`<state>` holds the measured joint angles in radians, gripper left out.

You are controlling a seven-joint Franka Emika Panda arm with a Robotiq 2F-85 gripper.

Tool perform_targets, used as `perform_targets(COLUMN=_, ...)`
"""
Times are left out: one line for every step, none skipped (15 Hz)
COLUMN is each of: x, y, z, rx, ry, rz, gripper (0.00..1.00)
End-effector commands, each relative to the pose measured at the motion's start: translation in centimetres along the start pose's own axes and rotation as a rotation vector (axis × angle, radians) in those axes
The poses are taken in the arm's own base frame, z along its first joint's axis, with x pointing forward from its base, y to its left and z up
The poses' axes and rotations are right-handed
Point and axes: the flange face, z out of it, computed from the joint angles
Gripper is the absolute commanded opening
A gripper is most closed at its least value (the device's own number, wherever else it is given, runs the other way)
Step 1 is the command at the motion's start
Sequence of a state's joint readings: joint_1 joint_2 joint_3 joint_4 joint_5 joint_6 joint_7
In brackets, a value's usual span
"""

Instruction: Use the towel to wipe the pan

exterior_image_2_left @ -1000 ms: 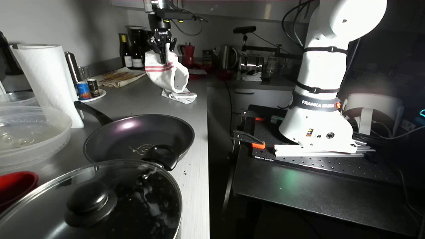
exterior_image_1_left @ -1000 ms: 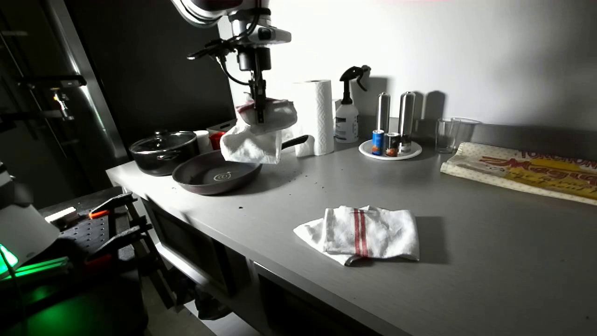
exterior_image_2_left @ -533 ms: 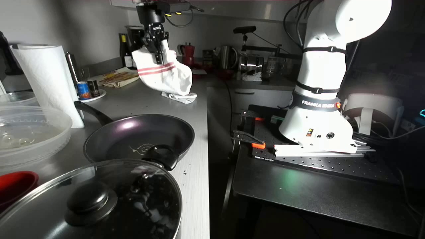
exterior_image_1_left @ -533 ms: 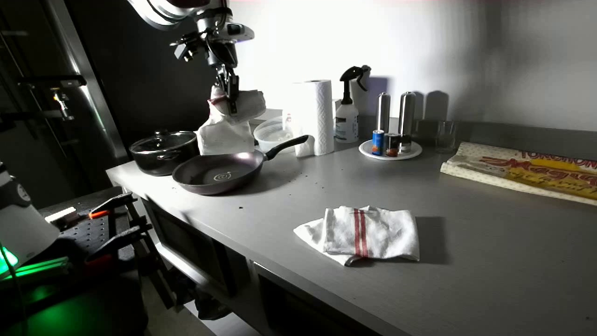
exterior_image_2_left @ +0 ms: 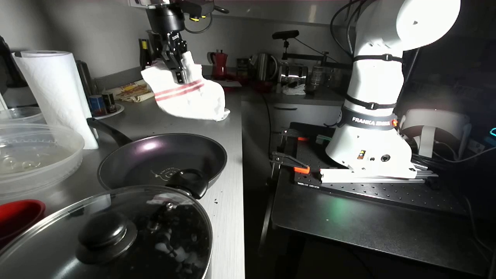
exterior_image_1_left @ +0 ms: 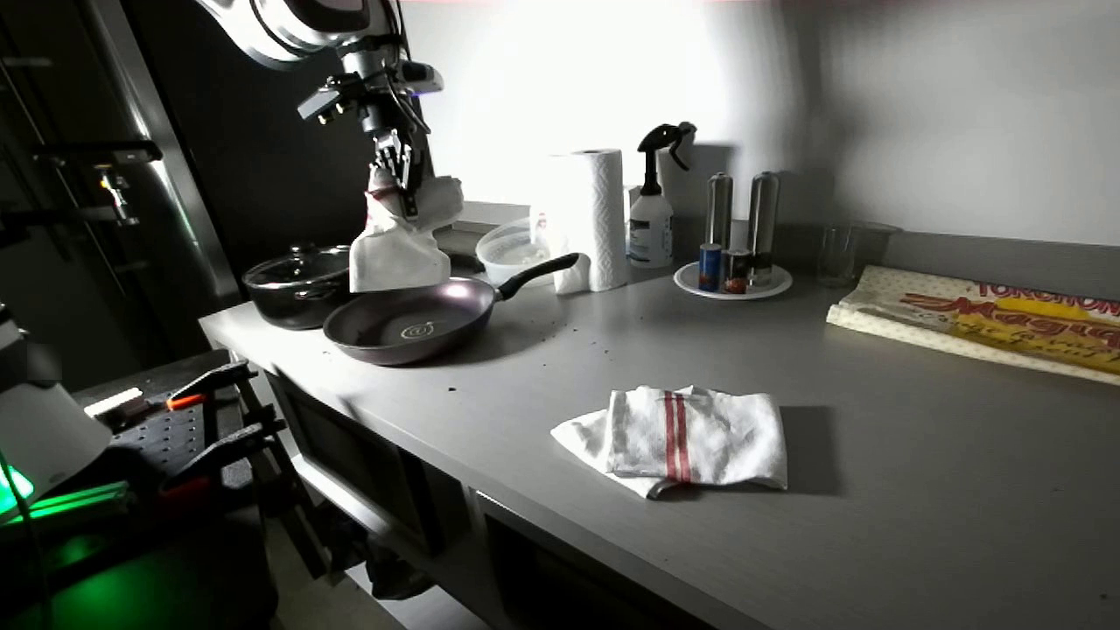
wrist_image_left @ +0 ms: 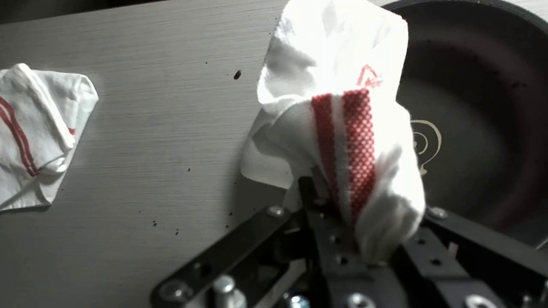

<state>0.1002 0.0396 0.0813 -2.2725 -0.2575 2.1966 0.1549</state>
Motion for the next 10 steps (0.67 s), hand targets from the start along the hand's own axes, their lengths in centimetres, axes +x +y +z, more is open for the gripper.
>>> perform_targets(x=0.0, y=0.0, z=0.0, rx=0.0, ry=-0.002, rz=-0.002, gripper=0.13)
perform_targets(x=0.0, y=0.1, z=0.0, rx=0.0, ry=-0.002, rz=-0.002, gripper=0.03)
perform_targets(x=0.3, y=1.2, z=0.1, rx=0.008, ry=-0.005, rz=0.009, gripper=0.03)
perform_targets(x=0.5, y=1.8, z=0.3, rx=0.027, ry=-0.003, rz=0.007, gripper=0.03)
perform_targets(x=0.8, y=2.5, z=0.6, rx=0.037, ry=-0.005, rz=0.011, gripper=0.03)
perform_targets(x=1.2, y=3.2, z=1.1, rx=0.041, ry=-0.006, rz=0.008, gripper=0.03)
perform_targets(x=1.5, y=3.9, z=1.3, rx=0.044, ry=-0.005, rz=0.004, gripper=0.03)
perform_targets(x=2.0, y=4.6, z=1.7, rx=0.046, ry=-0.006, rz=-0.007, gripper=0.03)
perform_targets(x=2.4, y=5.2, z=2.0, rx=0.046, ry=-0.01, rz=-0.028, gripper=0.03)
perform_targets(x=2.8, y=5.6, z=2.3, rx=0.04, ry=-0.013, rz=-0.041, gripper=0.03)
